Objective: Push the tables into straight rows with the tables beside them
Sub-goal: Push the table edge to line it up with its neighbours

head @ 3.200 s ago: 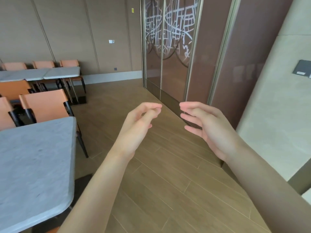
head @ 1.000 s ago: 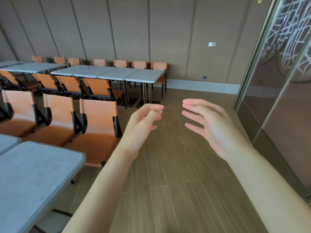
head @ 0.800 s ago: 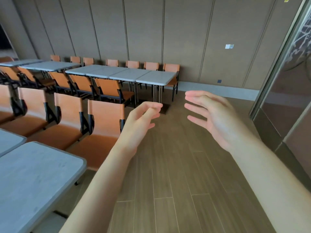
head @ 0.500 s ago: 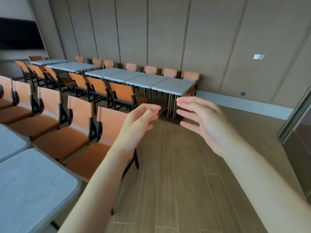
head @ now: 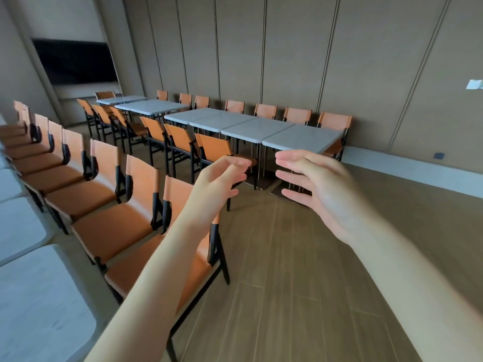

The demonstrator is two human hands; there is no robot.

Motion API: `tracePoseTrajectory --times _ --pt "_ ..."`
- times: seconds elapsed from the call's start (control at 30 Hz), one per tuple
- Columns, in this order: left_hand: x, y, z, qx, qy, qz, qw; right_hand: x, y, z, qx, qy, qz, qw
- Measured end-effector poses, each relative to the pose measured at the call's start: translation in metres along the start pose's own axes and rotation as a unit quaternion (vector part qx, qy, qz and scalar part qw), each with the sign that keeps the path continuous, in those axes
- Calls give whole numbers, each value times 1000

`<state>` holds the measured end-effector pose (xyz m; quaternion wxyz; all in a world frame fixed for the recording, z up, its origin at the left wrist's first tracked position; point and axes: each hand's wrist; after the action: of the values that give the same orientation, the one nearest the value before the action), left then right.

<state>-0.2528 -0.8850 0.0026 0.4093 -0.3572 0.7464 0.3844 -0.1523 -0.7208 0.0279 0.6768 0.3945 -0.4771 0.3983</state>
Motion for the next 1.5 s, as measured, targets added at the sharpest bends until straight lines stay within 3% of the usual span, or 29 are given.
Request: tracePoseTrajectory --times 0.37,0.6,1.5 --pt "-14 152 103 -89 12 -14 996 27 180 -105 96 -14 -10 995" --pt "-8 210 131 -137 38 -45 989 7 262 -136 138 14 26 990" --pt "88 481 98 -282 119 -116 945 -70 602 -72 333 38 61 940"
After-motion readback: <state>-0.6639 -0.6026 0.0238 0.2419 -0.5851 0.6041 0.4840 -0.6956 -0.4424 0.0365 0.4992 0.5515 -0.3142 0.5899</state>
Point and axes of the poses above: each hand's wrist, its own y-axis towards the middle knuckle, its own z-axis out of the palm, x = y × z, and after that the axes turned 13 degrees about y, right-handed
